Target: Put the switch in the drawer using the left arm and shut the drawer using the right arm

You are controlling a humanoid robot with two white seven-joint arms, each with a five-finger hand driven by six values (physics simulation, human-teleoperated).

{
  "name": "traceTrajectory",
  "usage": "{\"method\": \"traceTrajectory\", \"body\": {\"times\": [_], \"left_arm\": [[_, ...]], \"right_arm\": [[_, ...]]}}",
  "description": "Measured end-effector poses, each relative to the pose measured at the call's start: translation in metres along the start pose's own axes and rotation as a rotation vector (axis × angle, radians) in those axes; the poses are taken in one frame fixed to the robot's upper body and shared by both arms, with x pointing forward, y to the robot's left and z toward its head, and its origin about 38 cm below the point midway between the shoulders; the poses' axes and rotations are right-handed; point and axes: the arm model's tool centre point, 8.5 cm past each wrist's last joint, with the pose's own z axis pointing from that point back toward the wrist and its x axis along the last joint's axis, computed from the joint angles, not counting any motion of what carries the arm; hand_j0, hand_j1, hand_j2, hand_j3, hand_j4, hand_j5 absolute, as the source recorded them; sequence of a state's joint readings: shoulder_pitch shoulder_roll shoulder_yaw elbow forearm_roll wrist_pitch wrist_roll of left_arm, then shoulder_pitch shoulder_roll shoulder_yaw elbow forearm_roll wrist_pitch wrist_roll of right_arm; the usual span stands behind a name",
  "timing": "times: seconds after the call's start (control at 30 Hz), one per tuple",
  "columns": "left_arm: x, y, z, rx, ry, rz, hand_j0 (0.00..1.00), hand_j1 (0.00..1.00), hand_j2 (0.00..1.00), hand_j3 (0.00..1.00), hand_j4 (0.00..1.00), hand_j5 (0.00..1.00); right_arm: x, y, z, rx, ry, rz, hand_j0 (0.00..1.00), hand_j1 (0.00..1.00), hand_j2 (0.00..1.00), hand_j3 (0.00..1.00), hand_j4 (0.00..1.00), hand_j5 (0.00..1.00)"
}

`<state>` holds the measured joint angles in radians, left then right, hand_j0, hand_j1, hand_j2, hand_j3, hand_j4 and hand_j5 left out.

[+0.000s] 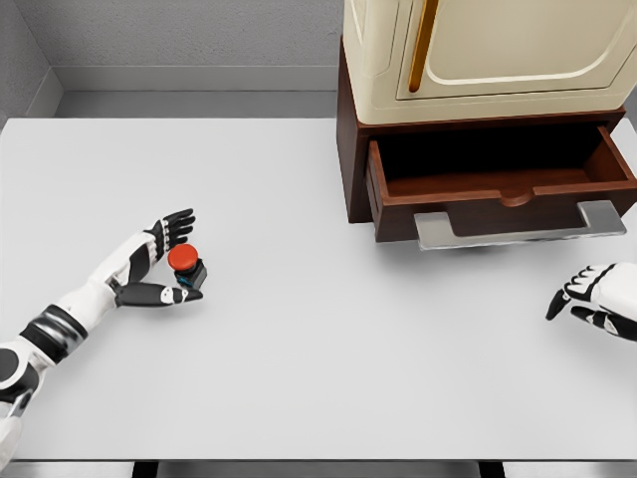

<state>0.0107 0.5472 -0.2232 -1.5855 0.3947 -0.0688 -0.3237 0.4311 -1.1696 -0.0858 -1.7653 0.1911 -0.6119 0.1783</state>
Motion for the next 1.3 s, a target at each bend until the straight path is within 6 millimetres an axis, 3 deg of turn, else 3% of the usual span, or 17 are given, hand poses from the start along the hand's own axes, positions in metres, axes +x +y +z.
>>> {"method": "traceTrajectory", "body": {"times": [0.3, 0.4, 0.5, 0.77, 1.13, 1.3], "left_arm": [[-0.006, 0.004, 0.0, 0.012, 0.018, 0.004, 0.9, 0.9, 0.9, 0.9, 0.9, 0.9], [-0.007, 0.004, 0.0, 0.013, 0.018, 0.003, 0.79, 0.79, 0.79, 0.79, 0.79, 0.79], [-0.006, 0.004, 0.0, 0.012, 0.018, -0.007, 0.79, 0.79, 0.79, 0.79, 0.79, 0.79], [-0.004, 0.004, 0.0, 0.008, 0.019, -0.038, 0.64, 0.64, 0.64, 0.64, 0.64, 0.64], [0.01, 0.003, -0.002, 0.003, -0.015, -0.06, 0.55, 0.55, 0.55, 0.55, 0.55, 0.55], [0.026, 0.0, -0.006, -0.01, -0.061, -0.078, 0.48, 0.48, 0.48, 0.48, 0.48, 0.48]], "right_arm": [[0.0, 0.0, 0.0, 0.0, 0.0, -0.001, 0.47, 0.47, 0.47, 0.47, 0.47, 0.47], [0.0, 0.0, 0.0, 0.0, 0.0, -0.001, 0.47, 0.47, 0.47, 0.47, 0.47, 0.47], [0.0, 0.0, 0.0, 0.0, 0.001, 0.0, 0.47, 0.47, 0.47, 0.47, 0.47, 0.47], [0.0, 0.0, 0.0, 0.0, 0.001, 0.0, 0.47, 0.47, 0.47, 0.47, 0.47, 0.47], [0.0, -0.001, 0.0, -0.002, 0.001, 0.002, 0.47, 0.47, 0.47, 0.47, 0.47, 0.47], [-0.001, -0.002, 0.0, -0.003, 0.002, 0.004, 0.47, 0.47, 0.47, 0.47, 0.47, 0.47]]}}
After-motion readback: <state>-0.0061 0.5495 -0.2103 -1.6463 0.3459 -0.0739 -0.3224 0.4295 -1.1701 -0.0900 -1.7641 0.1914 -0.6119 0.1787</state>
